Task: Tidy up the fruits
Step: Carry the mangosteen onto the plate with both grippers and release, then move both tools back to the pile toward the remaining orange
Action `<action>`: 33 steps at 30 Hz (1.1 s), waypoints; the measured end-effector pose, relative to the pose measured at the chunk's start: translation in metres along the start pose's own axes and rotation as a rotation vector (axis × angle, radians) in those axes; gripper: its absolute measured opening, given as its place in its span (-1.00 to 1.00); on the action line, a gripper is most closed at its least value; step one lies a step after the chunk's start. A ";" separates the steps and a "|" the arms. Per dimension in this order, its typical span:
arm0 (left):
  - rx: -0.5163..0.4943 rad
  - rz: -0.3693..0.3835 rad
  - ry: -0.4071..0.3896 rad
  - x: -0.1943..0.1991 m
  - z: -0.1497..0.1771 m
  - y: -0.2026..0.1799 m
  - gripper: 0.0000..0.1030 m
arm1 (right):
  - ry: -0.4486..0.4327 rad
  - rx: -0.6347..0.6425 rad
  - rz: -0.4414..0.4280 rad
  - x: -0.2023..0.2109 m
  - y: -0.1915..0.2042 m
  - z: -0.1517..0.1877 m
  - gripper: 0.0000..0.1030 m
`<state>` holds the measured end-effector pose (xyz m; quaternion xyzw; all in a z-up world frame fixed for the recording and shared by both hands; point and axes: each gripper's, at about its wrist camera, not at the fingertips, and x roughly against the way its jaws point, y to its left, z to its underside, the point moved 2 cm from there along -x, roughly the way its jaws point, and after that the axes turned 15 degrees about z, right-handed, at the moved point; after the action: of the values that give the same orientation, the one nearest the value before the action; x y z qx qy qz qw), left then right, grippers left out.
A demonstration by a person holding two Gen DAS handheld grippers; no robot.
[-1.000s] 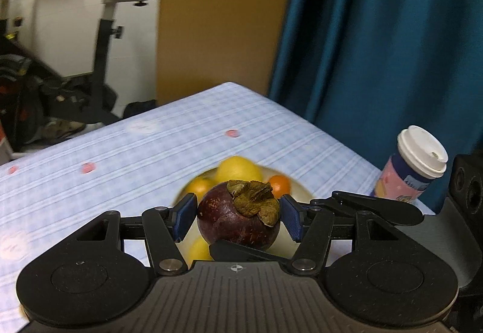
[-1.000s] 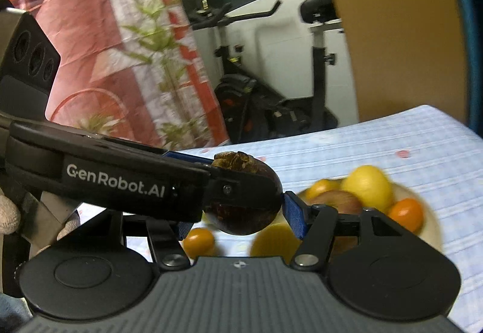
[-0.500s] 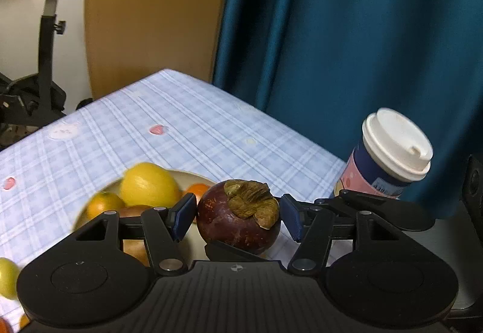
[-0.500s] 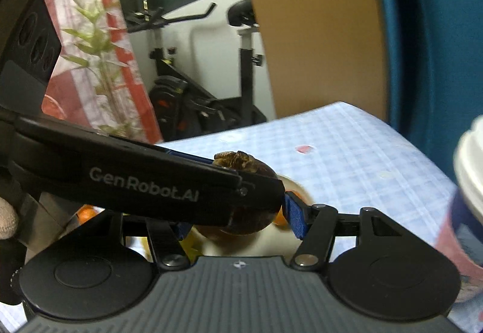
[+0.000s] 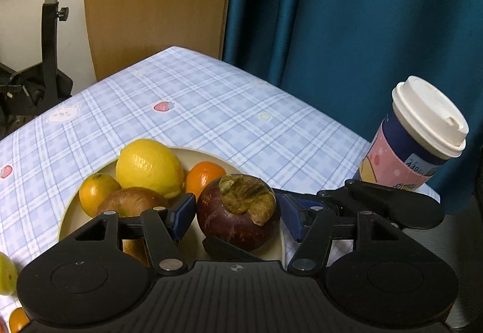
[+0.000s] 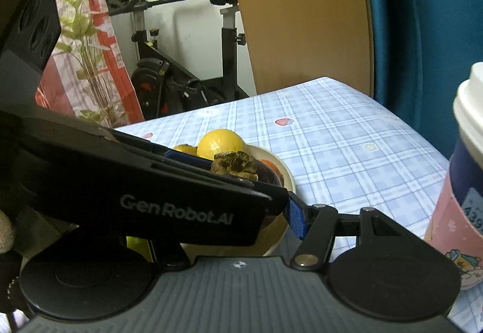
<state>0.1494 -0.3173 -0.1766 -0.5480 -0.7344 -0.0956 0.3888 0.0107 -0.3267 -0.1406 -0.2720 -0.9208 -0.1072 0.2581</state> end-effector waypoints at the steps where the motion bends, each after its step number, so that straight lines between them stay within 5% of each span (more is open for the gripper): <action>1: -0.001 -0.002 -0.001 0.000 0.000 0.000 0.24 | 0.001 0.005 0.008 -0.002 0.001 0.001 0.21; 21: 0.035 0.019 -0.038 0.027 0.006 0.003 0.25 | -0.044 0.044 0.024 -0.004 0.010 0.001 0.24; 33: 0.064 -0.018 -0.145 0.082 0.009 0.020 0.26 | -0.108 0.077 0.002 0.014 0.023 -0.010 0.24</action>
<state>0.1548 -0.2446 -0.1331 -0.5341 -0.7683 -0.0357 0.3509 0.0178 -0.3050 -0.1233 -0.2683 -0.9366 -0.0565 0.2183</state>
